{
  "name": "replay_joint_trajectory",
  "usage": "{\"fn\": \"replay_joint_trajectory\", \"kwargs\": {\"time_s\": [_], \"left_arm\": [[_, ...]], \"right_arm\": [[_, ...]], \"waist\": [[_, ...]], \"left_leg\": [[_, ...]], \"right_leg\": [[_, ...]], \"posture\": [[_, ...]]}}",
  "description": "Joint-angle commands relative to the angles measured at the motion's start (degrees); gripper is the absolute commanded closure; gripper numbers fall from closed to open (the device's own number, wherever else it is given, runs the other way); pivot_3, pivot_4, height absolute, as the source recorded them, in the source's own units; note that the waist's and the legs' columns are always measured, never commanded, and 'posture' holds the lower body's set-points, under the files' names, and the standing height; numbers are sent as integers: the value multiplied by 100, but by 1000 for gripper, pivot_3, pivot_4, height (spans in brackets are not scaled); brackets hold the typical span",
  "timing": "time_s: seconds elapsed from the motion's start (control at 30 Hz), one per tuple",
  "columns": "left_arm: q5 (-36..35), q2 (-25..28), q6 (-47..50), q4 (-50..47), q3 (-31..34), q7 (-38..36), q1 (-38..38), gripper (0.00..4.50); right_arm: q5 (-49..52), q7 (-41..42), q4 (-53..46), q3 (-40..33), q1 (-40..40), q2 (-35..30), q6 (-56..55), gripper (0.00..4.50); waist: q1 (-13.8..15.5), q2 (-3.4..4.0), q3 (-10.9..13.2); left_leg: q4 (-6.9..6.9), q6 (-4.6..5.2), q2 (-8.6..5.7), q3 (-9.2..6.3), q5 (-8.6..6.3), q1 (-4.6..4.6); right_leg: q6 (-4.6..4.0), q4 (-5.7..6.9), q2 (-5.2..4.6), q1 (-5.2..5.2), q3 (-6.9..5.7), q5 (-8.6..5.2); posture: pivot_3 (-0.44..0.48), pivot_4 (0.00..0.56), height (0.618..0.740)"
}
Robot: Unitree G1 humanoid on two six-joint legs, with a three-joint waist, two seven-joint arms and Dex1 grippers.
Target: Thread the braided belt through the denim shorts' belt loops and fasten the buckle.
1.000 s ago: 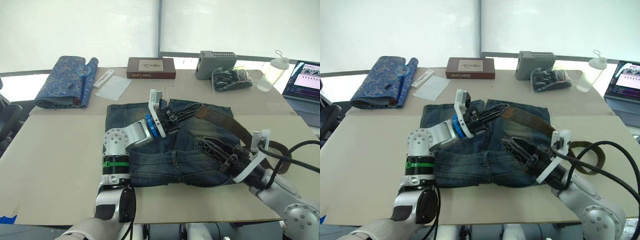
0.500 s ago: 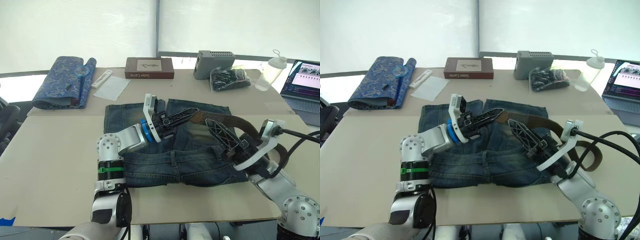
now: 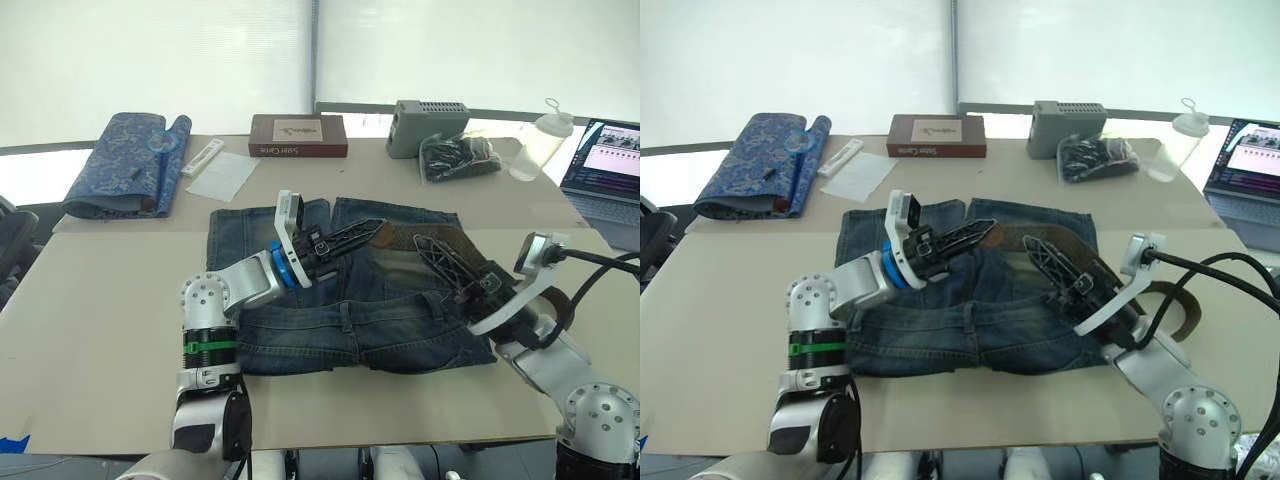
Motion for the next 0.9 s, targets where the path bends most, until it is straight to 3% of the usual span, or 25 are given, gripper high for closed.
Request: {"fn": "replay_joint_trajectory", "kwargs": {"time_s": [0.03, 0.13, 0.27, 0.53, 0.9], "left_arm": [[950, 615, -460, -981, -1045, -1158, 152, 3375], [2436, 1655, -1740, -1900, -2252, -2579, 424, 1932], [3279, 2454, -2799, -2512, -2615, -3478, 793, 35], [3877, 3325, -3347, -3209, -2618, -4008, 1562, 35], [4226, 3441, -3598, -3357, -2625, -4027, 2052, 35]], "right_arm": [[42, -31, -27, -240, -304, -386, -182, 4500], [-158, 73, 160, -363, -348, -1110, 100, 4500], [-347, 548, 441, -657, -89, -2249, 537, 4500], [-1124, 1188, 1362, -580, 44, -3381, 1164, 4500], [-2514, 2403, 2129, -291, 5, -3633, 1286, 4500]], "waist": [[-10, 1, 1], [-10, 5, 1], [21, 7, 2], [24, 7, 2], [75, 6, 3]], "left_leg": [[0, 0, 0, 7, 0, -1], [-15, -3, 0, 25, -1, 0], [-43, -4, 2, 44, -1, -2], [-50, -2, 3, 48, -1, -48], [-25, 3, 5, 45, 1, -62]], "right_leg": [[-1, -2, -1, -2, 2, 1], [-5, -10, -2, -9, 7, 2], [-11, -24, -11, -34, 17, 3], [-9, -42, -7, -77, 19, 4], [-3, -41, -4, -81, 17, 8]], "posture": [[0, 150, 709], [0, 150, 709], [0, 150, 709], [0, 150, 709], [0, 150, 709]]}}
